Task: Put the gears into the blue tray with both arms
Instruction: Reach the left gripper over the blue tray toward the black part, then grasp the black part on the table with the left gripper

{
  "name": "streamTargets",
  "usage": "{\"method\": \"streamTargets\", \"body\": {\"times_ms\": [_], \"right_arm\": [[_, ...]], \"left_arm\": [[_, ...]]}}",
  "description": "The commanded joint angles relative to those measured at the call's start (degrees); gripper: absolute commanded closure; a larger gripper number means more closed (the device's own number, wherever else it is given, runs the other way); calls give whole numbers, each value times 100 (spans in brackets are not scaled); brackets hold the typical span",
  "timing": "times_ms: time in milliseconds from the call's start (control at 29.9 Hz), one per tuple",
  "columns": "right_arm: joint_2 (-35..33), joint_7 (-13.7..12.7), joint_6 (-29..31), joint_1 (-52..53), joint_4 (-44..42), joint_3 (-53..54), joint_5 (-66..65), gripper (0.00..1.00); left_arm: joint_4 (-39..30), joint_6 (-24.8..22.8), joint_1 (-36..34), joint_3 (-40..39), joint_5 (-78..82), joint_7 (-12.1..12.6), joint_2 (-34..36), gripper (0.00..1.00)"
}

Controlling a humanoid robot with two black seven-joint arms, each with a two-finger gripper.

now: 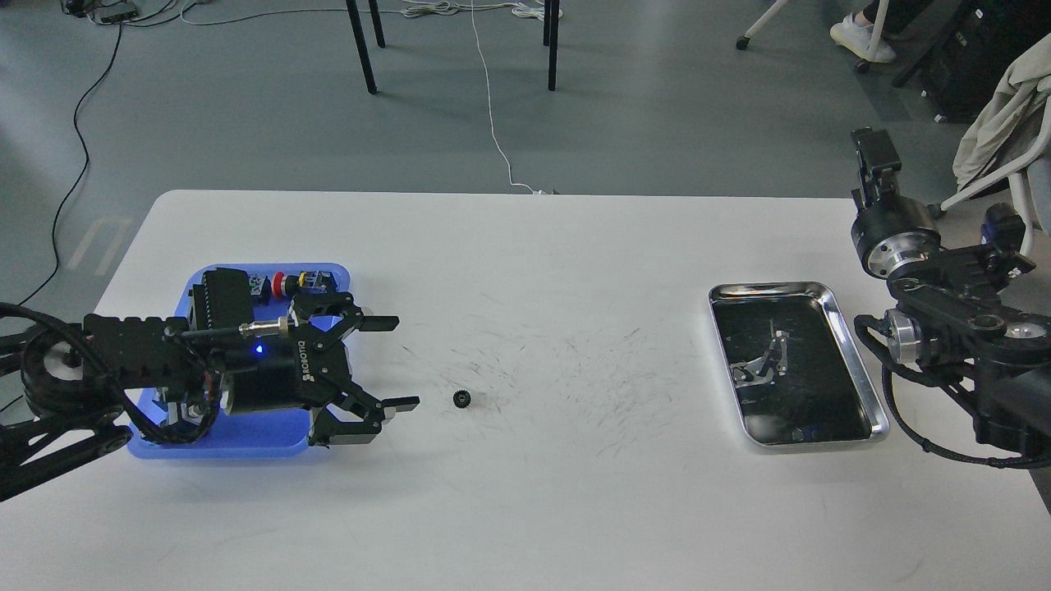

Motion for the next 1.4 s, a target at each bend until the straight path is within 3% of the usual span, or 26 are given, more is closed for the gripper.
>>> {"method": "streamTargets", "body": {"times_ms": [0,234,602,1137,1371], "right_arm": [[8,5,-12,-13,15,-6,-1,4],[-9,5,-100,-13,6,-6,-1,4],[-53,5,-109,-13,6,-6,8,4],[-53,-4,-109,-22,6,-6,8,4],[-62,4,-109,-13,-20,-6,-1,4]], "left_arm": [[344,-1,26,4,-1,0,-530,4],[976,8,105,4,-1,0,-1321,8],[1785,193,343,4,-1,0,-2016,14],[2445,351,545,22,-1,0,-2262,37],[2691,395,580,31,-1,0,-2289,39]]}}
